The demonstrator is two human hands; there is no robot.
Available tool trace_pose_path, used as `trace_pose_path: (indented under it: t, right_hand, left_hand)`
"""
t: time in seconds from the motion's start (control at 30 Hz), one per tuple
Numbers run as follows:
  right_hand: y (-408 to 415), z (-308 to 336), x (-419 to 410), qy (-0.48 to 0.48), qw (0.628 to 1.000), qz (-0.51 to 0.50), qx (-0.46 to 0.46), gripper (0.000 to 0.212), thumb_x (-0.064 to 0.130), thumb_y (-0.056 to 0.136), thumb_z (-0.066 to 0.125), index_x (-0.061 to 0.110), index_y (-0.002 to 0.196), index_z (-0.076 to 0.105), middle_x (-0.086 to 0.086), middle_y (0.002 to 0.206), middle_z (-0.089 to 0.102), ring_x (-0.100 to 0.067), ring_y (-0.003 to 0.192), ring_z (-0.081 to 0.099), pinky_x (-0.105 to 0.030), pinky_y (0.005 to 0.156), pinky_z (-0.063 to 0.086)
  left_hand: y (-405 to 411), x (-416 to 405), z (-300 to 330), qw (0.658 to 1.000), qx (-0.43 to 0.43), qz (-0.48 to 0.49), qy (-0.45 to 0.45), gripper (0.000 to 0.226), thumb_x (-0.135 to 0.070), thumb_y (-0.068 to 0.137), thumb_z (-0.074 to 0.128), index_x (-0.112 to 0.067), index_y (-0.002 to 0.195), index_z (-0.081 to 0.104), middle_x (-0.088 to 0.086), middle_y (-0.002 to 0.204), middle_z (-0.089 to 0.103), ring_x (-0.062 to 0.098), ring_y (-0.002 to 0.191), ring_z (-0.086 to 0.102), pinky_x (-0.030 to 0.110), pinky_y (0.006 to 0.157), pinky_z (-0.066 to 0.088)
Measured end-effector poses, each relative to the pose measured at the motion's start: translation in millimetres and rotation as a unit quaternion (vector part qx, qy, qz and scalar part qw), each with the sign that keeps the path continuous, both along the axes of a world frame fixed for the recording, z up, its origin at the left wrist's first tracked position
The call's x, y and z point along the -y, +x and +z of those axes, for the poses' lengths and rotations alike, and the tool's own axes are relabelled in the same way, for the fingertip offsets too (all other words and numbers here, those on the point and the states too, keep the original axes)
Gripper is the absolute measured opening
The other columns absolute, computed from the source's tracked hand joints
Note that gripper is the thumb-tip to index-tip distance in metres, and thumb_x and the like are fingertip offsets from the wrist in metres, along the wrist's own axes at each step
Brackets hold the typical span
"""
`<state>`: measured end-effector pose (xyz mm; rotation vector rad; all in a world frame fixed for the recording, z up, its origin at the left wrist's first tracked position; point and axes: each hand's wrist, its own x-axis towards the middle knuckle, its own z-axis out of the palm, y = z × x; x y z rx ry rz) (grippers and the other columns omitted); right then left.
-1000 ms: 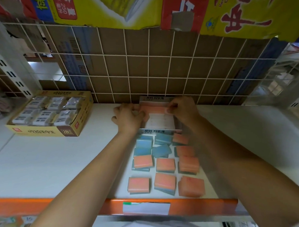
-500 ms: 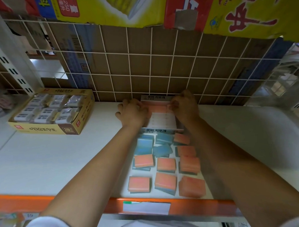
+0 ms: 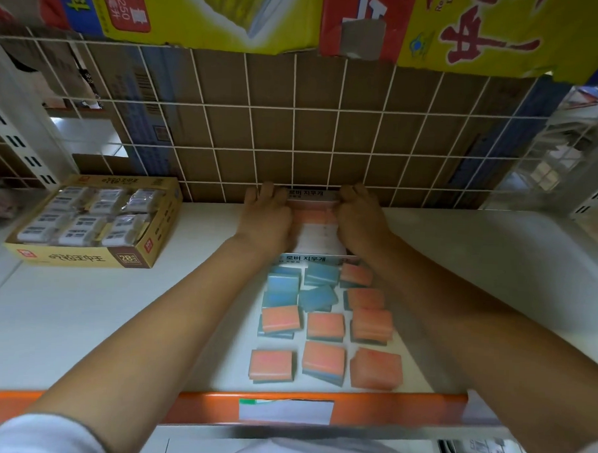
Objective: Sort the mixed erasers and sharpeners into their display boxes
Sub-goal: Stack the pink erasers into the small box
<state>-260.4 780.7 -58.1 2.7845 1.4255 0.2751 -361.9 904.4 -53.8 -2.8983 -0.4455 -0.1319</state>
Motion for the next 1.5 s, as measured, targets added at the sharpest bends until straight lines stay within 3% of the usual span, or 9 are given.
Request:
trace_pose_path:
  t: [0.27,0.43,0.63,0.83,1.0,1.1,1.17,1.33,1.5]
  right_hand:
    - [-9.7,5.1,-1.9,0.002,1.000,-0.017,-0.019,0.033,-0.005,0.088,0.044,-0.002,0.119,0.054,-0.018,0.126,0.050,-0.029,0.113,0.049,-0.034,0.091,0.041]
    - [-9.6,3.5,-1.5,-0.009,1.000,-0.017,-0.004,0.028,-0.004,0.086,0.045,0.000,0.109,0.060,-0.015,0.123,0.052,-0.028,0.110,0.049,-0.035,0.091,0.039]
    - [-11.9,3.8,-2.5,-0.029,0.999,-0.024,-0.007,0.026,0.001,0.089,0.047,0.000,0.112,0.058,-0.016,0.124,0.051,-0.027,0.110,0.050,-0.034,0.090,0.041]
    - [-13.4,11.1,-3.0,-0.029,0.995,-0.052,-0.083,0.026,0.009,0.090,0.049,0.003,0.114,0.057,-0.013,0.116,0.057,-0.025,0.102,0.056,-0.031,0.082,0.045]
    - [-32.7,26.5,39.6,0.195,0.951,-0.044,-0.235,0.028,0.007,0.092,0.048,0.010,0.117,0.060,-0.008,0.115,0.061,-0.020,0.105,0.058,-0.012,0.076,0.041]
    - [-53.6,26.6,79.6,0.260,0.919,-0.042,-0.292,0.022,0.009,0.091,0.053,0.009,0.108,0.066,-0.001,0.105,0.064,-0.008,0.092,0.057,0.001,0.069,0.035]
    - [-60.5,18.7,97.9,0.244,0.911,-0.072,-0.324,0.019,0.011,0.090,0.054,0.011,0.104,0.068,0.002,0.099,0.064,-0.005,0.088,0.054,-0.003,0.070,0.036]
    - [-57.2,2.5,101.8,0.221,0.883,-0.143,-0.388,0.018,0.018,0.091,0.054,0.016,0.101,0.068,0.005,0.093,0.060,-0.009,0.090,0.053,-0.021,0.081,0.036]
    - [-54.3,6.9,91.3,0.241,0.860,-0.137,-0.428,0.013,0.015,0.086,0.061,0.011,0.094,0.072,0.001,0.085,0.063,-0.011,0.084,0.057,-0.024,0.079,0.040]
  left_hand:
    - [4.6,5.5,13.1,0.997,-0.065,-0.022,0.019,0.030,-0.017,0.093,0.041,-0.001,0.113,0.058,0.016,0.124,0.051,0.030,0.120,0.042,0.032,0.098,0.029]
    - [2.9,-0.3,9.3,0.996,-0.074,-0.042,-0.008,0.025,-0.020,0.089,0.049,-0.010,0.106,0.064,0.009,0.126,0.054,0.027,0.131,0.030,0.033,0.106,0.020]
    - [5.1,-1.4,1.8,0.999,-0.009,0.013,-0.038,0.031,-0.022,0.090,0.050,-0.011,0.118,0.058,0.011,0.131,0.046,0.028,0.124,0.039,0.035,0.101,0.028]
    - [4.7,-2.7,-4.6,0.994,0.019,0.025,-0.105,0.021,-0.021,0.081,0.057,-0.020,0.101,0.064,0.008,0.120,0.052,0.029,0.113,0.048,0.037,0.093,0.036]
    - [-38.6,-2.9,1.3,0.953,0.151,-0.031,-0.262,0.023,-0.015,0.077,0.055,-0.019,0.093,0.071,0.007,0.103,0.067,0.032,0.099,0.055,0.036,0.083,0.044]
    - [-81.2,13.2,1.6,0.901,0.194,-0.033,-0.387,0.015,-0.013,0.083,0.061,-0.020,0.090,0.072,0.000,0.094,0.068,0.018,0.089,0.059,0.018,0.077,0.042]
    - [-103.4,22.2,-0.8,0.873,0.176,-0.013,-0.455,0.016,-0.011,0.084,0.065,-0.026,0.082,0.069,-0.005,0.088,0.067,0.007,0.078,0.056,0.005,0.065,0.036]
    - [-126.8,29.4,-1.6,0.841,0.140,-0.020,-0.523,0.006,-0.026,0.076,0.069,-0.026,0.082,0.068,-0.004,0.083,0.064,-0.003,0.068,0.052,0.006,0.061,0.035]
    - [-127.3,37.1,-1.0,0.859,0.064,-0.038,-0.506,0.024,-0.017,0.072,0.078,-0.020,0.095,0.070,-0.010,0.088,0.056,-0.006,0.075,0.050,0.006,0.064,0.035]
